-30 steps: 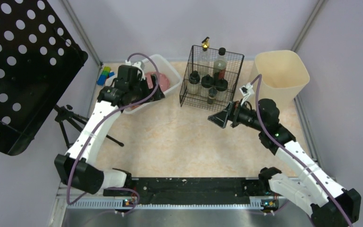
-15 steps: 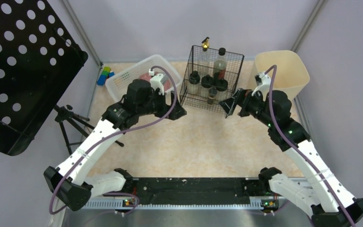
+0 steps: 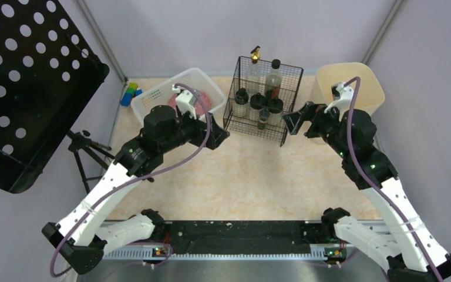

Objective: Clear the kitchen counter

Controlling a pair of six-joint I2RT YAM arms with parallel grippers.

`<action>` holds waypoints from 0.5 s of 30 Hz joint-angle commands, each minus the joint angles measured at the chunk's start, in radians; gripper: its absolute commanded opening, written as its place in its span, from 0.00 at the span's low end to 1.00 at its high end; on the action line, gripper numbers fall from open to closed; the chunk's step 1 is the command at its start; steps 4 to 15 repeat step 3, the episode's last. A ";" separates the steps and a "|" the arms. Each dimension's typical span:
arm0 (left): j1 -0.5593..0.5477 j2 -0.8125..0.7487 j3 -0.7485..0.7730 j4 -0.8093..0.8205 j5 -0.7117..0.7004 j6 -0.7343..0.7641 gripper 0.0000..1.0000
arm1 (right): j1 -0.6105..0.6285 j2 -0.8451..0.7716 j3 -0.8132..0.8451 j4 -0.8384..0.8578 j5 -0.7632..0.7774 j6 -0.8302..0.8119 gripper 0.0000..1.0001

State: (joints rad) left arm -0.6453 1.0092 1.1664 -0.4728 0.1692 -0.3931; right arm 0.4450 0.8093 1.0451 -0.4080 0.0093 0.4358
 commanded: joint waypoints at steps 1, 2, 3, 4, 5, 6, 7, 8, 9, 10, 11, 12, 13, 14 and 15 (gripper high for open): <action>-0.004 -0.025 -0.021 0.064 -0.053 0.023 0.99 | 0.012 0.012 0.067 -0.011 -0.046 -0.061 0.99; -0.004 -0.028 -0.030 0.069 -0.059 0.025 0.99 | 0.012 0.015 0.062 -0.010 -0.026 -0.047 0.99; -0.004 -0.030 -0.038 0.074 -0.065 0.025 0.99 | 0.012 0.011 0.054 -0.004 -0.003 -0.036 0.99; -0.004 -0.030 -0.038 0.074 -0.065 0.025 0.99 | 0.012 0.011 0.054 -0.004 -0.003 -0.036 0.99; -0.004 -0.030 -0.038 0.074 -0.065 0.025 0.99 | 0.012 0.011 0.054 -0.004 -0.003 -0.036 0.99; -0.004 -0.030 -0.038 0.074 -0.065 0.025 0.99 | 0.012 0.011 0.054 -0.004 -0.003 -0.036 0.99; -0.004 -0.030 -0.038 0.074 -0.065 0.025 0.99 | 0.012 0.011 0.054 -0.004 -0.003 -0.036 0.99; -0.004 -0.030 -0.038 0.074 -0.065 0.025 0.99 | 0.012 0.011 0.054 -0.004 -0.003 -0.036 0.99; -0.004 -0.030 -0.038 0.074 -0.065 0.025 0.99 | 0.012 0.011 0.054 -0.004 -0.003 -0.036 0.99; -0.004 -0.030 -0.038 0.074 -0.065 0.025 0.99 | 0.012 0.011 0.054 -0.004 -0.003 -0.036 0.99; -0.004 -0.030 -0.038 0.074 -0.065 0.025 0.99 | 0.012 0.011 0.054 -0.004 -0.003 -0.036 0.99; -0.004 -0.030 -0.038 0.074 -0.065 0.025 0.99 | 0.012 0.011 0.054 -0.004 -0.003 -0.036 0.99; -0.004 -0.030 -0.038 0.074 -0.065 0.025 0.99 | 0.012 0.011 0.054 -0.004 -0.003 -0.036 0.99; -0.004 -0.030 -0.038 0.074 -0.065 0.025 0.99 | 0.012 0.011 0.054 -0.004 -0.003 -0.036 0.99; -0.004 -0.030 -0.038 0.074 -0.065 0.025 0.99 | 0.012 0.011 0.054 -0.004 -0.003 -0.036 0.99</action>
